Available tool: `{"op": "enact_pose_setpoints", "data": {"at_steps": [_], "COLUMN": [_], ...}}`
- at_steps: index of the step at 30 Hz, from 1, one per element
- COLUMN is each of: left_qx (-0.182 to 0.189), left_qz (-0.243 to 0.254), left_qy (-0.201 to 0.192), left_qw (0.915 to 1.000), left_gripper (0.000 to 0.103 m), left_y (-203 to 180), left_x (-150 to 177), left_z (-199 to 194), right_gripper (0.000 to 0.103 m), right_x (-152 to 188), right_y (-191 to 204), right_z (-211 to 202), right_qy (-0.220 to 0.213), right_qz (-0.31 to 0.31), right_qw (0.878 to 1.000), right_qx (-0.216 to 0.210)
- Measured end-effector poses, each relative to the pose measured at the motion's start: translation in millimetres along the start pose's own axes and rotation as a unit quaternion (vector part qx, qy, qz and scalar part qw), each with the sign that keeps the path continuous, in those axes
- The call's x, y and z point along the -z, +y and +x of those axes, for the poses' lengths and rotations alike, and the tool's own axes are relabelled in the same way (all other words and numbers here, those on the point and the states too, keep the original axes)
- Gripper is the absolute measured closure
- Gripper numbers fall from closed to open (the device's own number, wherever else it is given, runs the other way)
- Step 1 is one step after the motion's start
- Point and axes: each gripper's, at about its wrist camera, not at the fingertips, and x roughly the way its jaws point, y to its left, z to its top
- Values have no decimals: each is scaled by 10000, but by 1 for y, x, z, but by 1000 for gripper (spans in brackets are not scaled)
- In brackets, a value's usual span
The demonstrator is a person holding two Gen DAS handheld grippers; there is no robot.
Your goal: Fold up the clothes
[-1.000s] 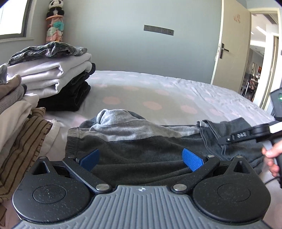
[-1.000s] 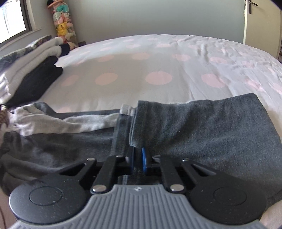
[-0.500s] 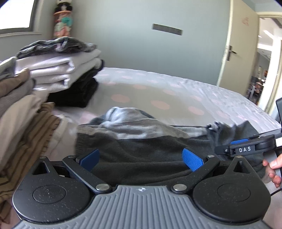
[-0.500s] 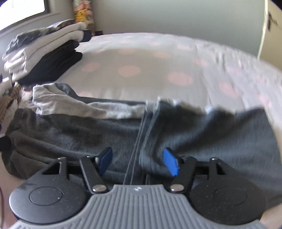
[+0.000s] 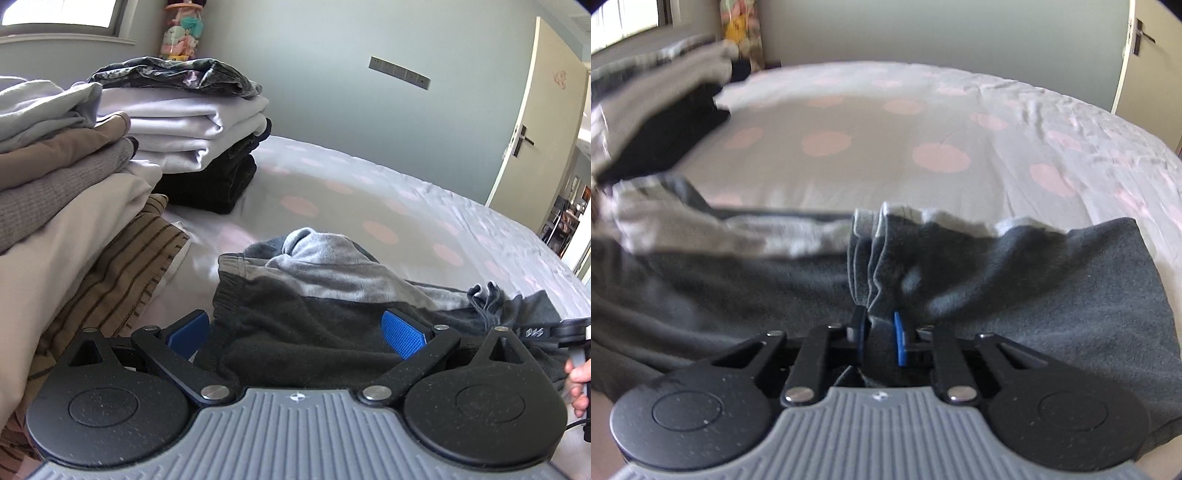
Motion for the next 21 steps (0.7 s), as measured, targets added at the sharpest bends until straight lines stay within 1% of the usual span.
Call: {"op": "enact_pose_setpoints", "data": {"at_steps": [3,6,10,16,19,21], "left_qx": [34,40,49,65,89,113], "left_qz": [-41,-101,-141,-361,-429,-412], "left_qy": [48,10,-7,70,95,131], "left_qw": [10000,9999,9999,9993,9990,9990], "left_gripper": [0,0,0,0,0,0], "left_y": [4,7,13,27,31,32], "left_x": [-2,-5,-7,-7,-7,-6], "left_z": [-1,-6,-13,-22,-27,-28], "right_gripper": [86,86,86,86,86,86], "right_x": [-10,-23,-40,-62,-67,-69], "right_y": [-6,-8,8,64,101,128], "right_z": [-21,-40,-59,-67,-68,-64], "right_qy": [-149,-329,-485,-521,-472,-414], "right_qz": [500,988,1302,1394,1205,1029], "right_qw": [9982,9918,9819,9678,9619,9598], "right_qx": [-299,-738,-1286,-2030,-2408,-2579]}}
